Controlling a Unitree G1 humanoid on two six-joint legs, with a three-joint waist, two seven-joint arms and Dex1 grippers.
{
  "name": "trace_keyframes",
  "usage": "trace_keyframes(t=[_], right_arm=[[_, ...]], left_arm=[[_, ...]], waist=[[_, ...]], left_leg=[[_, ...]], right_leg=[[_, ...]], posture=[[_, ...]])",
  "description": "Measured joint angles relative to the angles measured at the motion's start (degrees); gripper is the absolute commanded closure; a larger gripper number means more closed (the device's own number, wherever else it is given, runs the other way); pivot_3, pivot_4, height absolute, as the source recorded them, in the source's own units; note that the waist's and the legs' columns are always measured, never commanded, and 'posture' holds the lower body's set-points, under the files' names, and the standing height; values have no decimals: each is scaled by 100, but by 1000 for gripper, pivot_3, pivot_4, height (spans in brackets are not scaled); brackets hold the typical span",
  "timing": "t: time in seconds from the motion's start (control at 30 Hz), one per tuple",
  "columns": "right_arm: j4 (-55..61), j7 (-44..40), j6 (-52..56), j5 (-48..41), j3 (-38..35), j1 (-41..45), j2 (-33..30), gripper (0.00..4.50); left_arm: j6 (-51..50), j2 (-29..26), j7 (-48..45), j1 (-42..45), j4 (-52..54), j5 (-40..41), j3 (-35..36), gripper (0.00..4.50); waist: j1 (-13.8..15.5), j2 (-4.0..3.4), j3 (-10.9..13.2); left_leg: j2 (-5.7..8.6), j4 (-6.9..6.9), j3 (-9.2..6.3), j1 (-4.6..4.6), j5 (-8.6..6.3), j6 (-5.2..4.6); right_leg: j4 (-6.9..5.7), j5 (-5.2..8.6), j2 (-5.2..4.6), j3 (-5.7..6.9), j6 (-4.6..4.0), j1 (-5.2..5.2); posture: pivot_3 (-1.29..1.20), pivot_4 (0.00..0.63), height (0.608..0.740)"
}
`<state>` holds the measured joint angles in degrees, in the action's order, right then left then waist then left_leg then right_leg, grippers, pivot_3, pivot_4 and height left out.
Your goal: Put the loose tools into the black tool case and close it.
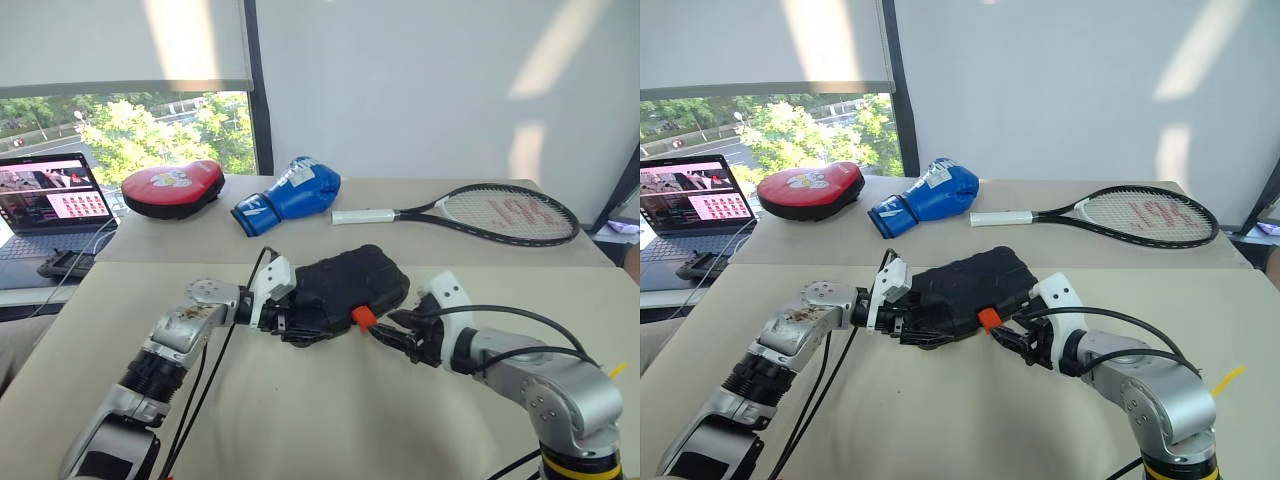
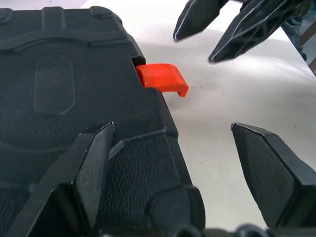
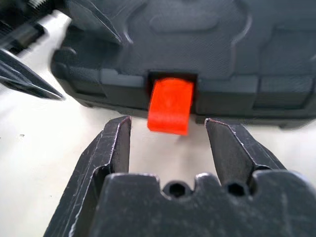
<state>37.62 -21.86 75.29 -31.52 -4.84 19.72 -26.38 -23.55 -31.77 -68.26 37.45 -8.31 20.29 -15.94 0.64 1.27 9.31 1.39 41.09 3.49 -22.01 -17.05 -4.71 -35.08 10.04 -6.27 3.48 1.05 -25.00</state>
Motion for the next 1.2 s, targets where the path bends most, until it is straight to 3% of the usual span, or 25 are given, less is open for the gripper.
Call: trace_keyframes(t=[0.37, 0.57, 0.97, 1.2], right_arm=[[-979, 255, 162, 65, 484, 703, 277, 1677], [-1189, 259, 207, 113, 647, 834, 263, 3322], [-892, 329, 171, 137, 704, 647, 218, 3322], [-1123, 359, -633, 451, 867, 343, 429, 3322]], left_arm=[[-41, -10, 23, -193, 276, -67, 120, 411], [-71, -12, 130, -266, 392, -99, 148, 411], [-85, -8, 148, -318, 476, -99, 167, 411], [-139, -4, 186, -341, 452, -148, 160, 411]], waist=[[-9, -4, -2], [-17, -4, -2], [-1, -4, -3], [-14, -3, -4]], left_leg=[[4, 0, 3, -8, 11, 17], [2, -2, 1, -4, 3, 3], [3, -4, 1, -7, 10, 15], [-1, -4, -1, 20, -1, -3]], right_leg=[[6, 0, 0, 2, 1, -1], [1, 0, 1, 3, 1, -1], [7, 2, 0, 6, 5, 1], [4, 2, 6, 3, 4, 20]], posture=[[0, 150, 740], [0, 150, 740], [0, 150, 740], [0, 150, 740]])
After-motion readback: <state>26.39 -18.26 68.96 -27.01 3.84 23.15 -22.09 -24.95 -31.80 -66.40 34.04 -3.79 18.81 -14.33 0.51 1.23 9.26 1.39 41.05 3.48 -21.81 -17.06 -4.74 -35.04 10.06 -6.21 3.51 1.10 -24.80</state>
